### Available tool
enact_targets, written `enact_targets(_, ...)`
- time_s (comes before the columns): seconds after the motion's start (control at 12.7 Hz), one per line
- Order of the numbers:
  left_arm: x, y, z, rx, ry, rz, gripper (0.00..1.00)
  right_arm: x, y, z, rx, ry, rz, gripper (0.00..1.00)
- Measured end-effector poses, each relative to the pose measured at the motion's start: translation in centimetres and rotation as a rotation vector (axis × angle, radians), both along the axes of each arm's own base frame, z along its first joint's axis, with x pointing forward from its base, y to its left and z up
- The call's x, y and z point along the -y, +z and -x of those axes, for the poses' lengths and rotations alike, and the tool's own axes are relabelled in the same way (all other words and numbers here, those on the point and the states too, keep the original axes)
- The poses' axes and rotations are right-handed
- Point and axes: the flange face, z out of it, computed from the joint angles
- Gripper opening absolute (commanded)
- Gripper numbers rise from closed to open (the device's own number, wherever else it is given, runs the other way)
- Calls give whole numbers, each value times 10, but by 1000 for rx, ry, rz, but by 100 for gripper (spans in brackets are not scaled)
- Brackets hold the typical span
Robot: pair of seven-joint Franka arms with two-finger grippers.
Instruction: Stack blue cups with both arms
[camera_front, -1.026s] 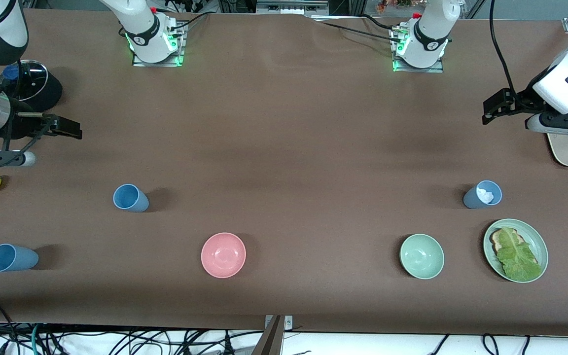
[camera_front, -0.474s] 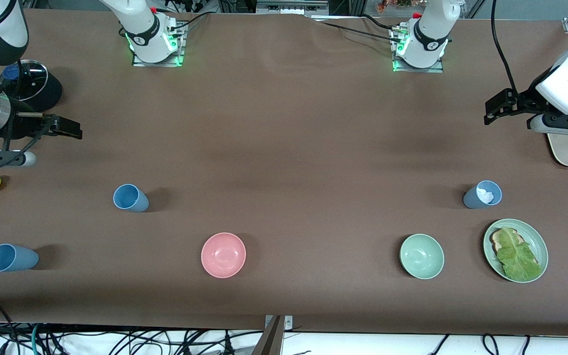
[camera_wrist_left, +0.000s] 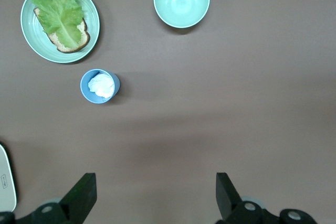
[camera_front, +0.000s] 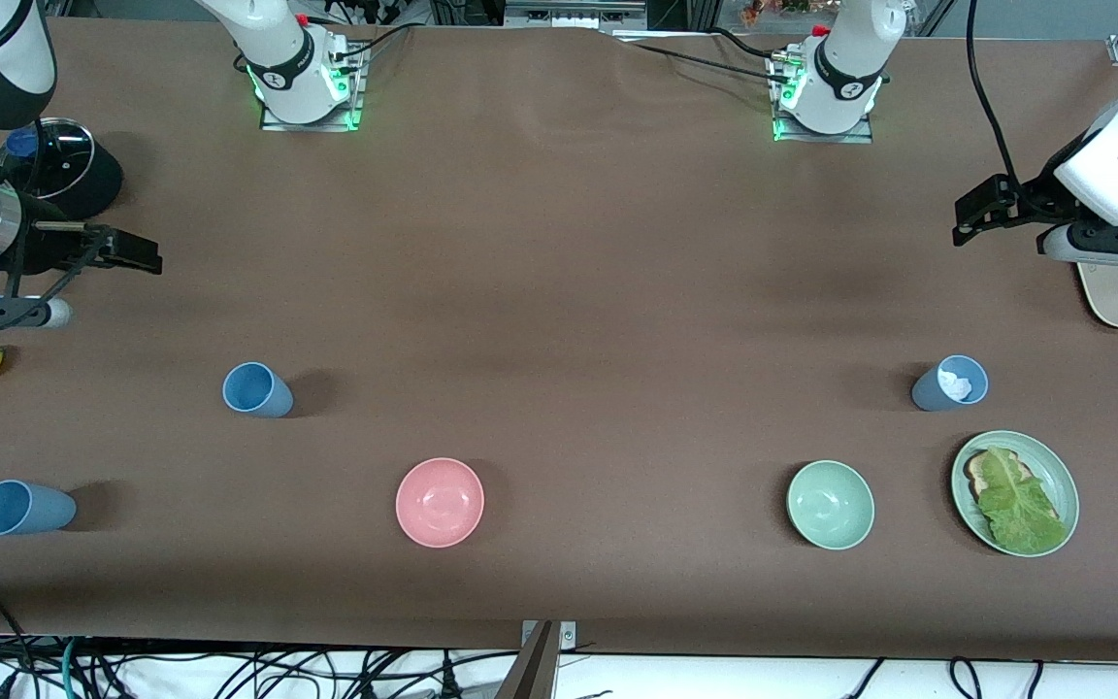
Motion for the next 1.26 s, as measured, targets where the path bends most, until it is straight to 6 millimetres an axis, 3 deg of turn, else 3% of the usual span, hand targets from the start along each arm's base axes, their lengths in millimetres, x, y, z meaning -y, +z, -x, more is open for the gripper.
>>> enact_targets(1.26, 0, 0, 0, -2, 16, -1, 100, 0, 0, 0, -2, 0, 0, 100)
